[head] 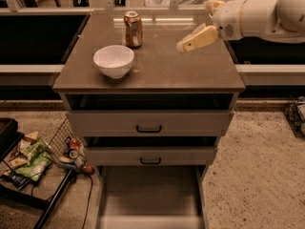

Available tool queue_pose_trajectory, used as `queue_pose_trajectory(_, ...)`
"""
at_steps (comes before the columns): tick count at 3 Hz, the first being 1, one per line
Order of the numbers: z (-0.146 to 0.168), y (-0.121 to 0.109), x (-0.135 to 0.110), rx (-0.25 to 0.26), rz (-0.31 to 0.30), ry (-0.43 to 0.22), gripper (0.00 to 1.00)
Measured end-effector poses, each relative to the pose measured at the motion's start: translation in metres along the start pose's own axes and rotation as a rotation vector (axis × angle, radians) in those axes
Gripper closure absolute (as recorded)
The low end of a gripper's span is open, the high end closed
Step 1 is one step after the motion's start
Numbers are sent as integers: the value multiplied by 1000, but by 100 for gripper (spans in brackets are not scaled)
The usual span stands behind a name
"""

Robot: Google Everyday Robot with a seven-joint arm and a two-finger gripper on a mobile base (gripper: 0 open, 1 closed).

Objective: Place orange can into bottom drawer

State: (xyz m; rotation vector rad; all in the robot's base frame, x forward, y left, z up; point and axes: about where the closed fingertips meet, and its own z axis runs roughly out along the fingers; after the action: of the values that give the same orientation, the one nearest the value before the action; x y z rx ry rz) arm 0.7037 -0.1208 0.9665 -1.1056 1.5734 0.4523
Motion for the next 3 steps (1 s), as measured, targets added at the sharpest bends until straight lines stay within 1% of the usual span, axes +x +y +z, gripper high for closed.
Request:
queue_pose_trajectory(1,35,-8,2,-8,64,-28,0)
queue_pose_trajectory(2,107,-9,2,-37,156,-93,0)
queue_pose_trajectory(3,184,-9,-2,-77,222,-192,0)
